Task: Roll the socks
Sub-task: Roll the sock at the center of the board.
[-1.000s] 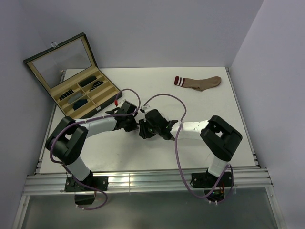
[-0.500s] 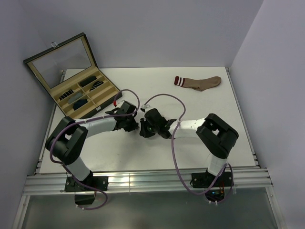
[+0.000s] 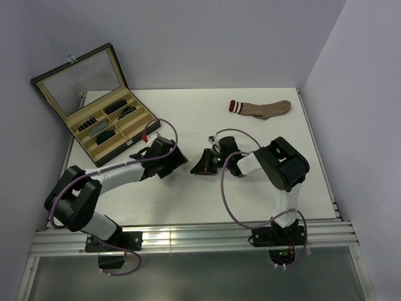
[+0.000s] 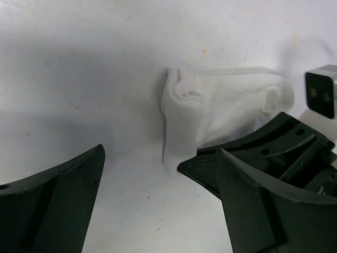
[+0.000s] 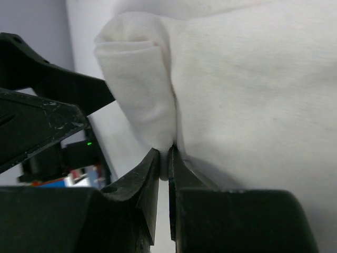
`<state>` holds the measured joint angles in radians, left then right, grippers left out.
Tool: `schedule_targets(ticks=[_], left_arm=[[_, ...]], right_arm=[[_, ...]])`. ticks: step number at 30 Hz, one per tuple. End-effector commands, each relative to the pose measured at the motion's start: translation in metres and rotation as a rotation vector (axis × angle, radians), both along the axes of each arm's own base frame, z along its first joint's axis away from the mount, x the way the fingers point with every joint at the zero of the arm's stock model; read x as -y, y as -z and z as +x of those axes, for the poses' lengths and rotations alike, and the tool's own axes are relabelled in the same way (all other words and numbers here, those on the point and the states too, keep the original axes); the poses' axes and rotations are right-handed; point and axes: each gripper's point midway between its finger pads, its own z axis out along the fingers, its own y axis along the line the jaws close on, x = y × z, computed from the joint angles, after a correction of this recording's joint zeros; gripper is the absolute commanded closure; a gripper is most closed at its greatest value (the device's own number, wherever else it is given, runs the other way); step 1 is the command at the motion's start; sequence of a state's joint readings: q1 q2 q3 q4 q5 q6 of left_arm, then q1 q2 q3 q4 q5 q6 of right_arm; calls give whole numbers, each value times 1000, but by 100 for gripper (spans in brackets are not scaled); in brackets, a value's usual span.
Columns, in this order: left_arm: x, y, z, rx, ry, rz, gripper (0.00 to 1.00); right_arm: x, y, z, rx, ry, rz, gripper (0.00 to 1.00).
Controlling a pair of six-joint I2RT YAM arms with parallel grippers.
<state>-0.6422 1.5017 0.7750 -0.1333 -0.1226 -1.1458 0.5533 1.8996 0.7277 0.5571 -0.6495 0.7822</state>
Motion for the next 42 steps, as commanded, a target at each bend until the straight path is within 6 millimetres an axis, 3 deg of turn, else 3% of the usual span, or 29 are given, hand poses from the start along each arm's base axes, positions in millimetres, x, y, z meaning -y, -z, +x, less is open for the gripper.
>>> schedule_targets(ticks=[1,15,25,31,39,42], left_arm=[[14,-18,11,96,32,-66,11],[29,4,20,100,147,-28,28],[33,3,27,143,178,-27,40],[32,15,34,122,178,6,49],[28,40,34,51,169,63,52],[24,52,30,8,159,87,61]], right_arm=[[7,11,-20,-194,-13,104,100],[23,26,-7,-286,46,121,98],[26,29,-3,-287,45,87,98],[25,31,-2,-290,38,81,98],[25,32,1,-279,19,53,98],[27,32,3,-263,14,28,97]])
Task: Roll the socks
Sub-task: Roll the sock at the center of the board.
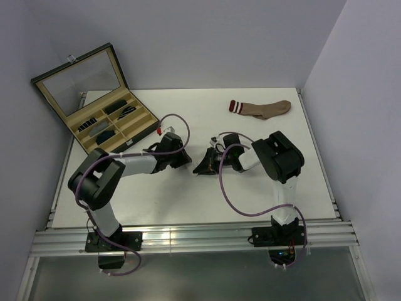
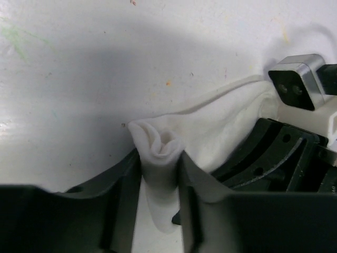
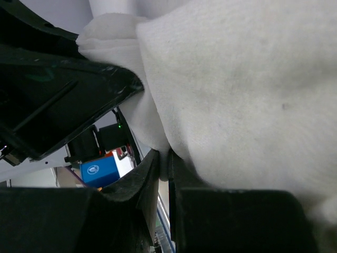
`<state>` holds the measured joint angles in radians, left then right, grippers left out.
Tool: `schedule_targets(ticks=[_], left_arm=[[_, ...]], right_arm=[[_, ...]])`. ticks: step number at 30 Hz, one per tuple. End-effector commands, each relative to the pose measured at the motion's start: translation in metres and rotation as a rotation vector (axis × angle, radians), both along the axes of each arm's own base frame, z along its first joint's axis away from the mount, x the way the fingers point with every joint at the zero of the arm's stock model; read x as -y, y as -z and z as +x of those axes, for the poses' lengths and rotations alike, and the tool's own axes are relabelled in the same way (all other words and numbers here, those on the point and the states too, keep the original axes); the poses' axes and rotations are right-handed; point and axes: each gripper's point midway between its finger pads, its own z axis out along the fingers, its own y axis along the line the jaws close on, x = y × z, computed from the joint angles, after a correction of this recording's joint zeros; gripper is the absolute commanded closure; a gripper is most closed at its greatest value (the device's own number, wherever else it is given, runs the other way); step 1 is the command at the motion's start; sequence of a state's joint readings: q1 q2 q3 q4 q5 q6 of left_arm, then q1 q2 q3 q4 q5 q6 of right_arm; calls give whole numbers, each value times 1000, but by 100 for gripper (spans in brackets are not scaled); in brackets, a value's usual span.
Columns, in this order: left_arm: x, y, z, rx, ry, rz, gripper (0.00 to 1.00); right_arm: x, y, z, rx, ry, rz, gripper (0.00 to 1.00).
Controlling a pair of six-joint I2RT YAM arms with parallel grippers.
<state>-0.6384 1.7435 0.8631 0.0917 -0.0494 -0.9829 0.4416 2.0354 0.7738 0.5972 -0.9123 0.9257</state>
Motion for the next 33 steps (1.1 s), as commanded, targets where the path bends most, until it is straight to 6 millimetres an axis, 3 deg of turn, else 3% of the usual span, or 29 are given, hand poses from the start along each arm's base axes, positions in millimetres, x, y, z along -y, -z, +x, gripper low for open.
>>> schedule_targets(ticks=[1,4,6,8,11,18,23,24,33], left_arm=[[-14,30,-8,-80,-18,88,66],[-20,41,-13,-125,-32,121,81],[-21,42,-13,-137,-40,132,90],[-25,41,-14,-150,-49,148,100],[-29,35,-16,-163,-60,176,100],[-42,19,-18,-217,-98,278,100],[-43,16,-20,-256,-95,309,100],[-43,14,-21,-265,-92,318,100],[-40,18,-23,-297,-66,333,100]], right_arm=[[14,28,1,-22,28,-133,97],[17,25,5,16,30,-179,95],[20,21,8,63,25,-203,88],[22,9,12,125,34,-244,74],[29,-9,19,268,70,-328,62],[37,-54,28,702,178,-583,54],[17,-70,19,937,161,-692,52],[6,-72,15,968,148,-697,52],[-41,-56,-2,1095,25,-771,51]])
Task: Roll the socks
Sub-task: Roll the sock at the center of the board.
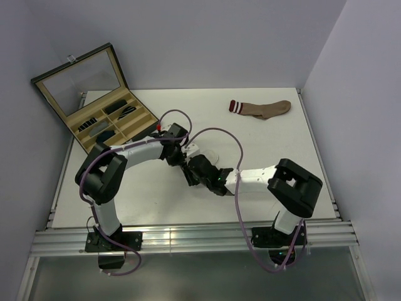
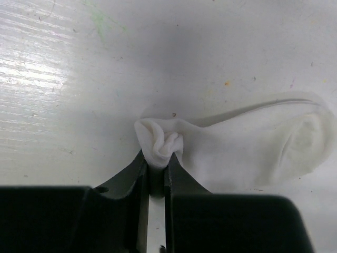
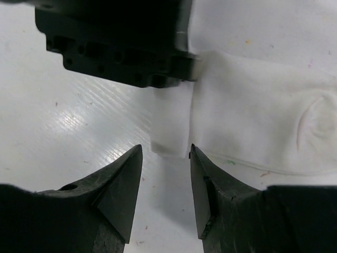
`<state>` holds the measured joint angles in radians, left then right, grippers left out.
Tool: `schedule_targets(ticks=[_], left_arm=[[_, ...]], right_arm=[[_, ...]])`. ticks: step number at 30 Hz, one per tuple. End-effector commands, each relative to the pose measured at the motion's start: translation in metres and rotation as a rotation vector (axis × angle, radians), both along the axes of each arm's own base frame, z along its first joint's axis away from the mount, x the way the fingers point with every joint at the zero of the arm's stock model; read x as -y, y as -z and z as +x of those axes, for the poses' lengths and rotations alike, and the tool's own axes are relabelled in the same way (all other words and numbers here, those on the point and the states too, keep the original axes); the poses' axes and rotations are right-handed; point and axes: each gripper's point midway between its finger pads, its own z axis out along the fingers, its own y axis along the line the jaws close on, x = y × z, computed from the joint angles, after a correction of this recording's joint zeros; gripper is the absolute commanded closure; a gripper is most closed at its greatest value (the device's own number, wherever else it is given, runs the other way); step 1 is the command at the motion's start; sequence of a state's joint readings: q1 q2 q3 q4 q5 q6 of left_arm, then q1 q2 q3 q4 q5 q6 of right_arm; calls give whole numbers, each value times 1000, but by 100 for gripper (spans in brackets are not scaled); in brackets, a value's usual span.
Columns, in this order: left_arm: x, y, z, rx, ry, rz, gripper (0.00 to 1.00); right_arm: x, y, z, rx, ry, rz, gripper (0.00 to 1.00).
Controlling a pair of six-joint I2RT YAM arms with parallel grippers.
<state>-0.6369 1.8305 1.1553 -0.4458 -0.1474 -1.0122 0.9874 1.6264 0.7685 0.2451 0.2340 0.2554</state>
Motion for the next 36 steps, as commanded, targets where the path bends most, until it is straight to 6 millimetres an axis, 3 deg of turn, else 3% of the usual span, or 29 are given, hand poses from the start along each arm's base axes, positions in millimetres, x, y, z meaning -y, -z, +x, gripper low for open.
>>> schedule_targets(ticks=[1,7,14,17,20,22,23,24,26,27,29,30,33,36], left_arm=[[-12,15,-16,-76,16,78,100],[-9,16,-17,-83,18,67,100],[-5,15,-19,-69,22,29,98],[-4,12,-17,-57,14,22,95],[-4,10,-16,-49,10,14,91],[-2,6,-14,-34,-2,-3,83],[-2,7,-14,-33,-7,-13,79],[0,2,-12,-18,-7,-32,63],[3,1,-12,-1,-19,-73,52],[4,-4,-10,14,-25,-94,41],[2,-7,-9,34,-51,-120,31],[1,-12,-7,51,-65,-134,21],[-8,-20,-2,78,-121,-167,10],[-18,-29,3,111,-184,-220,7]], right_arm=[[-19,-18,14,130,11,-34,51],[-31,-7,10,140,-12,-89,51],[-22,22,14,108,25,-193,55],[-16,34,11,70,37,-236,64],[-10,41,5,27,26,-236,85],[-7,37,4,3,21,-211,99],[-6,36,3,-9,16,-200,100],[-3,37,1,-27,9,-191,100],[-4,32,0,-89,-9,-128,100],[-1,33,-2,-121,-13,-122,100],[1,29,-3,-180,-22,-65,100],[2,29,-6,-205,-31,-47,100],[4,28,-11,-289,-51,49,100],[9,29,-13,-368,-55,127,100]])
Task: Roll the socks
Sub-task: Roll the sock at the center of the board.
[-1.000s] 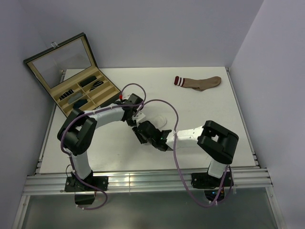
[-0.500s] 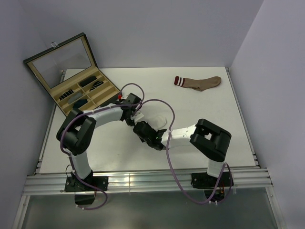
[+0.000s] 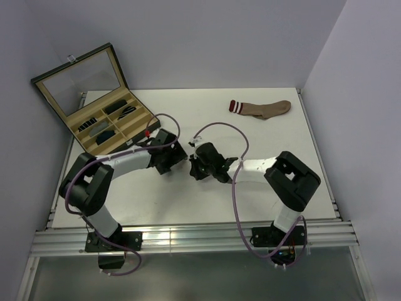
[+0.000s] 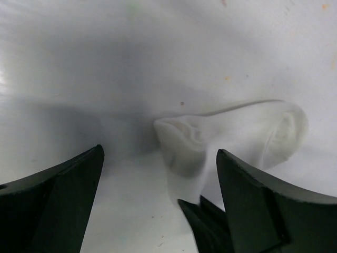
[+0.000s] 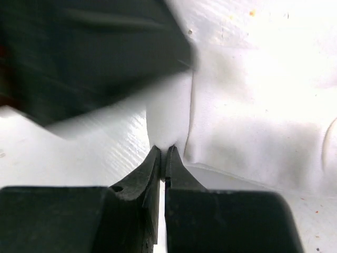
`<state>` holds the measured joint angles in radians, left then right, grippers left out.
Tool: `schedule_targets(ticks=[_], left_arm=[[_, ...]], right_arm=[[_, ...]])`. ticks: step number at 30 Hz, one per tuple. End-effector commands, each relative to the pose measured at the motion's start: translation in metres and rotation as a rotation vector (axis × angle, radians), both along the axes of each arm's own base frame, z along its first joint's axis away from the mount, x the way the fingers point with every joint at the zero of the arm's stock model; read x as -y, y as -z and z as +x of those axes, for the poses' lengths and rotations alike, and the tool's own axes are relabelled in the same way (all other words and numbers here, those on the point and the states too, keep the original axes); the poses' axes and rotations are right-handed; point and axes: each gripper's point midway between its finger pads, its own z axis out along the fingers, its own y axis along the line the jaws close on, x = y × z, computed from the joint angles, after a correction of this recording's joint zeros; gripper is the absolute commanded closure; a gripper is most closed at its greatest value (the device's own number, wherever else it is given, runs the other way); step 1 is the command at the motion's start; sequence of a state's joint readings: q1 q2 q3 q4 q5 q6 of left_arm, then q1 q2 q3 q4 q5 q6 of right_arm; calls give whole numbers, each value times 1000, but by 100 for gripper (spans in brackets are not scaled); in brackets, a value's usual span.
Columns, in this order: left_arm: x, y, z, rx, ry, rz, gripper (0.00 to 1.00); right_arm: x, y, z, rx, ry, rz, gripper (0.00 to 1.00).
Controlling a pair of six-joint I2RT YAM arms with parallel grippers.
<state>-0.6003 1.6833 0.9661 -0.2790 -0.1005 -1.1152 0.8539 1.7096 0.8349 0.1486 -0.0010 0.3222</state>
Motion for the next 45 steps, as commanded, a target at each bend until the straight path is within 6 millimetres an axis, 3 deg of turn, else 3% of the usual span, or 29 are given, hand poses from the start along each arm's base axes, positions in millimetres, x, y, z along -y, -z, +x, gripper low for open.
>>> schedule_targets(ticks=[1,5,6,17,22,26,33,37,40,45], left_arm=[[-11,-19,10,60,-99,-80,6],[-15,-27,7,121,-112,-137,6],[-10,-38,12,169,-97,-172,6],[17,-48,-7,277,88,-288,7],[30,-35,-11,253,141,-269,13],[32,-13,-11,198,147,-240,19],[37,7,-10,147,154,-220,28],[37,17,-10,117,155,-198,37],[36,22,-12,104,153,-189,50],[32,25,-14,91,148,-163,81]], right_arm=[[2,3,-21,-168,-31,116,100],[4,3,-21,-261,-22,256,100],[7,4,-20,-301,-22,294,100],[28,21,-15,-600,87,612,99],[31,28,-12,-642,111,628,98],[33,30,-9,-644,119,616,98],[34,34,-11,-678,130,632,98],[35,37,-12,-691,140,636,98],[36,37,-11,-689,139,635,97],[40,35,-7,-648,141,597,95]])
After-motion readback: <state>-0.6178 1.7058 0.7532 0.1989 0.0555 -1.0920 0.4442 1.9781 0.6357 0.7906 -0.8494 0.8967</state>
